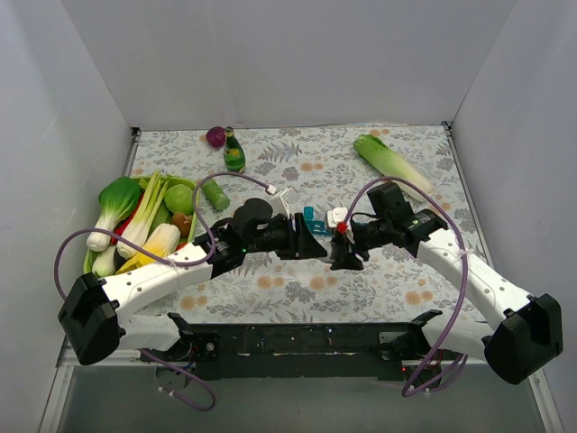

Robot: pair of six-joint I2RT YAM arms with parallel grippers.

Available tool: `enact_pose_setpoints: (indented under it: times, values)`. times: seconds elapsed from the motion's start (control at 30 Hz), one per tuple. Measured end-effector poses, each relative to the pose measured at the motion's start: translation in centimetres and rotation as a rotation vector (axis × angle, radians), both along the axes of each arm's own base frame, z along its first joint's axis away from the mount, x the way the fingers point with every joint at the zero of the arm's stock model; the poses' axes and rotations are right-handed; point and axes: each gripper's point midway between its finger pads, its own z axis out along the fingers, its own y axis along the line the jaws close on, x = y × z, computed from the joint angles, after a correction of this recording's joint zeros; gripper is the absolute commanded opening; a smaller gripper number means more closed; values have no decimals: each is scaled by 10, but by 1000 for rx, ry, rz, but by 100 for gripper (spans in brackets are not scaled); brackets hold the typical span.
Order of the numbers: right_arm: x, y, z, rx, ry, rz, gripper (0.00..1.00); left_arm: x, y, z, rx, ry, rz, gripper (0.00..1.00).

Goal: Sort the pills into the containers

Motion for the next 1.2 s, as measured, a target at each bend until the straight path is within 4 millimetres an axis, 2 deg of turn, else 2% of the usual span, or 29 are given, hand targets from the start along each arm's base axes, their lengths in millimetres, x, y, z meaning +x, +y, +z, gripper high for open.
enact_pose_setpoints:
  times: [0.13,0.27,0.33,0.37,0.4,0.43,0.53,0.67,0.77,0.9,1.0,1.07,1.2]
  values:
    - [6,1,1,-1,-12,-25,1,7,0,3,-46,249,166,0]
    - [8,1,1,-4,-8,-40,1,9,-1,3,-72,387,249,0]
    - [8,0,1,-7,-6,-44,1,10,-2,2,-78,424,267,17]
    - [8,0,0,-9,-5,-46,1,11,-3,2,-81,438,274,33]
    - [9,0,0,-11,-6,-48,1,12,-3,2,-84,449,279,60]
    - [9,-1,-1,-13,-5,-51,1,13,-4,2,-87,460,280,70]
    - [11,0,0,-8,-15,-55,1,9,-8,11,-128,480,234,85]
    - [12,0,1,-1,-18,-60,1,4,-4,23,-203,457,146,97]
    - [13,0,3,6,-19,-60,1,4,11,26,-220,417,110,98]
    - [10,0,8,32,-17,-47,2,3,28,32,-207,285,32,98]
    - [5,1,10,53,-8,-26,1,-8,39,23,-139,113,-82,98]
    - [1,2,11,66,-3,-3,2,-16,49,16,-100,-86,-157,98]
    - [-8,3,12,85,9,42,2,-31,71,22,-122,-538,-244,98]
